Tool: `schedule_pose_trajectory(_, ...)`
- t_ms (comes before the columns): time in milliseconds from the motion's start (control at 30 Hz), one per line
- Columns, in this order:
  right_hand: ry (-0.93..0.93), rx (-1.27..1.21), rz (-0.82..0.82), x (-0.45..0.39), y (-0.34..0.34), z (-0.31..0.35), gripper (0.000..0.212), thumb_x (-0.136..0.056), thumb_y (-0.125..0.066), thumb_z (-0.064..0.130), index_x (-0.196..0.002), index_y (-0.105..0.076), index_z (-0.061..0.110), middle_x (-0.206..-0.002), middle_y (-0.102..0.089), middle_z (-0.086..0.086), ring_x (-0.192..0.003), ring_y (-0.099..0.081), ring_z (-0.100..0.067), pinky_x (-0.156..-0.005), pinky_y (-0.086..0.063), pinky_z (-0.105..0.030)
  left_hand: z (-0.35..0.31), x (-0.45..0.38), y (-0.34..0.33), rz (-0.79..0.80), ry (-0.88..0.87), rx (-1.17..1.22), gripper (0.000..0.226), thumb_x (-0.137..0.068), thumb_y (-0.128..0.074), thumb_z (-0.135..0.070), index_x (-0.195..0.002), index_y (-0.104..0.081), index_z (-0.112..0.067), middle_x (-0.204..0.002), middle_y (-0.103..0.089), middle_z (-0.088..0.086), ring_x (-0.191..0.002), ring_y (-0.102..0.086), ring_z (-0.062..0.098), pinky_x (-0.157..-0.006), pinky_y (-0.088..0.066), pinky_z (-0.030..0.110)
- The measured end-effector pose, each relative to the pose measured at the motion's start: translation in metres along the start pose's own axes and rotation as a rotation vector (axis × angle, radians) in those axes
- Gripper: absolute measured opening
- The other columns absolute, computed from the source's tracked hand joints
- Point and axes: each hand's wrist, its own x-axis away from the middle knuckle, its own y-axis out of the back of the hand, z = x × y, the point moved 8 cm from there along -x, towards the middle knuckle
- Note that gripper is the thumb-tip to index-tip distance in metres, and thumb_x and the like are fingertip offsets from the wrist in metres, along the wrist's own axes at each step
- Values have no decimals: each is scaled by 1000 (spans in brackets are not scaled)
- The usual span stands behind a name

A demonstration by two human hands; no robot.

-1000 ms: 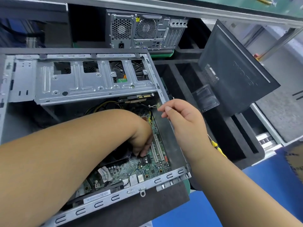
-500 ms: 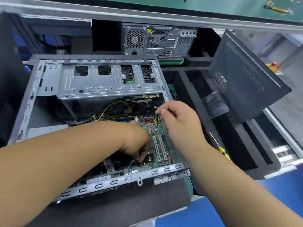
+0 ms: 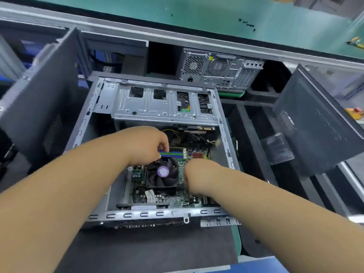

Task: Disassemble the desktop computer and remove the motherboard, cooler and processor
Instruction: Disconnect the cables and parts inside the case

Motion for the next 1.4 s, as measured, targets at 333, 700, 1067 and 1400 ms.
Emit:
schedule_pose_trajectory(333,62,65,75,-8,-21,7,24,-75,-80,33,-95,-77,20,-91,-72,4,-87,-67,-21,-76,-58,-35,27,3,1,-281,183,102,22,-89,-51,-22,-83,-63,-40,-96,-58,-16,-87,-56,10,-70,-48,29)
schedule_pose_trajectory(700,89,129,-12,-14,-21,11,10,-81,-72,28,-80,-71,18,-70,-58,6,-71,-60,-21,-55,-43,-25,29,3,4,-287,210,201,20,-81,-56,-24,-74,-64,-40,-78,-59,-21,-72,-56,0,-64,-49,26)
schedule_pose_trajectory(1067,-52,-14,28,-25,-35,-2,31,-75,-73,23,-55,-50,15,-55,-46,1,-48,-43,-15,-42,-33,-18,30,4,3,-271,250,144,20,-82,-48,-25,-82,-66,-34,-90,-64,-14,-85,-61,13,-74,-56,36)
schedule_pose_trajectory(1400,-182,-79,195,-34,-51,-12,26,-65,-72,30,-54,-52,17,-49,-52,5,-45,-50,-13,-46,-38,-19,31,2,2,-294,245,134,15,-84,-51,-28,-79,-63,-33,-87,-63,-13,-81,-60,13,-66,-52,29)
